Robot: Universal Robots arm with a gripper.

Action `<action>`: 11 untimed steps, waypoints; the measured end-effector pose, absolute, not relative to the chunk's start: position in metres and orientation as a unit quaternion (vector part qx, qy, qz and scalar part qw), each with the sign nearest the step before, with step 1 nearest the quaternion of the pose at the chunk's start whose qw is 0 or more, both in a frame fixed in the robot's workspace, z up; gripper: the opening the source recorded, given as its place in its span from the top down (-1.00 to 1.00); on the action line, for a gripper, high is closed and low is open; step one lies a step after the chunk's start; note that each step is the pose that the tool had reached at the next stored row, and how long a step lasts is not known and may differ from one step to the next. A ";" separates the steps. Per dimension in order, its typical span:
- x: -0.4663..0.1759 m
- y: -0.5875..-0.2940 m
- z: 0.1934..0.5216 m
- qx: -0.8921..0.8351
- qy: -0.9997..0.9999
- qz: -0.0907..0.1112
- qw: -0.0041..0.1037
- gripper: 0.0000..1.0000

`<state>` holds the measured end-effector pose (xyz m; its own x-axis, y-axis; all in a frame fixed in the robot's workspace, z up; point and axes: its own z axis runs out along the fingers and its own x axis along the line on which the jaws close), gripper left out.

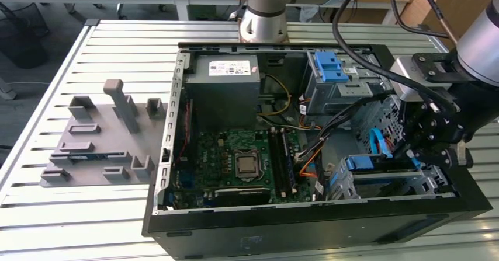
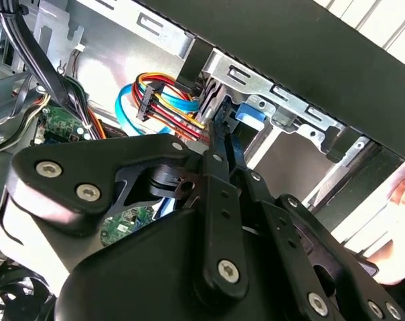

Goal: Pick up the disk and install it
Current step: 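Insert the second disk wire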

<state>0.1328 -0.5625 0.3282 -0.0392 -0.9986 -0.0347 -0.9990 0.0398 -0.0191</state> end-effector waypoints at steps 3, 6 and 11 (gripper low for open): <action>0.133 -0.563 0.330 -0.693 0.721 0.005 0.019 0.65; 0.133 -0.563 0.335 -0.693 0.721 0.005 0.019 0.53; 0.133 -0.562 0.344 -0.693 0.721 0.005 0.019 0.53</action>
<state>0.1329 -0.5623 0.3443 -0.0391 -0.9987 -0.0341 -0.9990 0.0398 -0.0192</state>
